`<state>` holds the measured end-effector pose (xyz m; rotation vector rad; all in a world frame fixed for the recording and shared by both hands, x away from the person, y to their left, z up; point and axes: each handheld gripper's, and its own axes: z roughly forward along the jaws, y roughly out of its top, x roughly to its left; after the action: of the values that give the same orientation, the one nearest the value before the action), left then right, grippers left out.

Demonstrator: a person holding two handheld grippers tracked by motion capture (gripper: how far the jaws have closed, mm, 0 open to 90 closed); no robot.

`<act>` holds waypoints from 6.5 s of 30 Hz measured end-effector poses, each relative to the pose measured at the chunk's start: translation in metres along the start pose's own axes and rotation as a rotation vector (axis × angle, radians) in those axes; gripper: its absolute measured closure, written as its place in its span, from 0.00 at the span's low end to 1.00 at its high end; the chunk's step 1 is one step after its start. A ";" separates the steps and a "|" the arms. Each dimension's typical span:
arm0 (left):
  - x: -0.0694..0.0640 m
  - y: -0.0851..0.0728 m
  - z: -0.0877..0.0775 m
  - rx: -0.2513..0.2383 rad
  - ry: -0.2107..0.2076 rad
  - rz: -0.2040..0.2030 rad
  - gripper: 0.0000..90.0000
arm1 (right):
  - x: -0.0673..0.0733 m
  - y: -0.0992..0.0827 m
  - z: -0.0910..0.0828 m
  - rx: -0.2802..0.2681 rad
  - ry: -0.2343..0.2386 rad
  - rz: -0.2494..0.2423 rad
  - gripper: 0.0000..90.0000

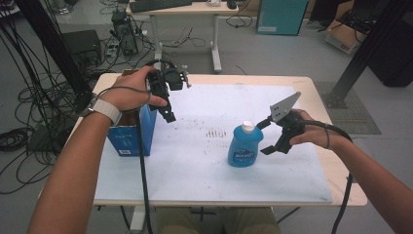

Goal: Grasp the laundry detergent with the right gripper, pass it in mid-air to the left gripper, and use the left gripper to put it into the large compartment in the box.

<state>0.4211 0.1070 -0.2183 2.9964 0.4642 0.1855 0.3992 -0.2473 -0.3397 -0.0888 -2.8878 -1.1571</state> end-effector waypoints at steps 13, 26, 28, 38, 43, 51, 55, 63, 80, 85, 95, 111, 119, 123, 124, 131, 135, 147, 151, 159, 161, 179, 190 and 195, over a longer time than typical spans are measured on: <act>0.001 -0.001 0.005 0.009 -0.019 -0.012 0.13 | 0.001 -0.007 0.011 -0.042 -0.003 0.011 0.07; 0.001 -0.001 0.007 0.011 -0.018 -0.010 0.13 | 0.002 -0.011 0.022 -0.084 -0.008 0.020 0.07; 0.001 -0.002 0.008 0.007 -0.011 -0.013 0.13 | 0.001 -0.012 0.024 -0.087 -0.005 0.017 0.07; 0.001 -0.002 0.008 0.009 -0.021 -0.011 0.13 | 0.002 -0.014 0.031 -0.115 -0.013 0.029 0.09; 0.001 -0.002 0.009 0.004 -0.015 -0.016 0.13 | 0.002 -0.016 0.034 -0.135 -0.008 0.037 0.10; 0.001 -0.002 0.009 0.005 -0.019 -0.017 0.13 | 0.001 -0.017 0.040 -0.155 -0.013 0.036 0.11; 0.001 -0.003 0.009 0.005 -0.016 -0.017 0.13 | 0.001 -0.017 0.041 -0.163 -0.009 0.036 0.11; 0.001 -0.002 0.010 0.005 -0.015 -0.014 0.13 | 0.002 -0.019 0.043 -0.173 -0.005 0.037 0.14; 0.002 -0.002 0.011 0.003 -0.021 -0.015 0.13 | 0.003 -0.018 0.050 -0.185 0.008 0.030 0.21; 0.001 -0.003 0.011 0.004 -0.017 -0.017 0.13 | 0.004 -0.018 0.051 -0.202 0.008 0.023 0.25; 0.002 -0.002 0.012 0.004 -0.016 -0.011 0.13 | 0.005 -0.021 0.053 -0.217 0.008 0.029 0.26; 0.002 -0.003 0.013 0.007 -0.015 -0.012 0.13 | 0.005 -0.024 0.057 -0.244 -0.007 0.027 0.32; 0.003 -0.002 0.013 0.011 -0.020 -0.014 0.13 | 0.006 -0.025 0.059 -0.267 -0.007 0.033 0.35; 0.004 -0.001 0.013 0.021 -0.022 -0.001 0.13 | 0.006 -0.026 0.060 -0.274 -0.003 0.033 0.36; 0.004 -0.001 0.013 0.019 -0.022 -0.003 0.13 | 0.005 -0.026 0.060 -0.276 -0.005 0.035 0.37; 0.003 -0.002 0.014 0.007 -0.022 -0.018 0.13 | 0.005 -0.026 0.061 -0.281 0.001 0.035 0.40; 0.003 -0.002 0.014 0.005 -0.029 -0.022 0.13 | 0.005 -0.027 0.062 -0.289 0.001 0.034 0.42; 0.004 -0.002 0.013 0.017 -0.023 -0.010 0.13 | 0.006 -0.026 0.062 -0.285 -0.001 0.013 0.46; 0.003 -0.002 0.014 0.006 -0.026 -0.024 0.13 | 0.006 -0.026 0.062 -0.287 -0.005 0.012 0.47; 0.002 -0.001 0.014 0.004 -0.028 -0.024 0.13 | 0.006 -0.026 0.062 -0.285 -0.004 0.006 0.47; 0.002 -0.001 0.014 0.007 -0.025 -0.019 0.13 | 0.006 -0.026 0.062 -0.285 -0.004 0.006 0.47; 0.002 -0.001 0.014 0.003 -0.025 -0.025 0.13 | 0.006 -0.025 0.061 -0.280 -0.009 0.009 0.49; 0.002 0.000 0.014 0.006 -0.026 -0.027 0.13 | 0.007 -0.025 0.061 -0.277 -0.009 0.007 0.49; 0.001 0.000 0.013 0.008 -0.027 -0.027 0.13 | 0.007 -0.025 0.061 -0.277 -0.010 0.009 0.49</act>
<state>0.4240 0.1067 -0.2310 2.9948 0.5038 0.1411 0.3907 -0.2228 -0.4010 -0.1130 -2.7119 -1.5514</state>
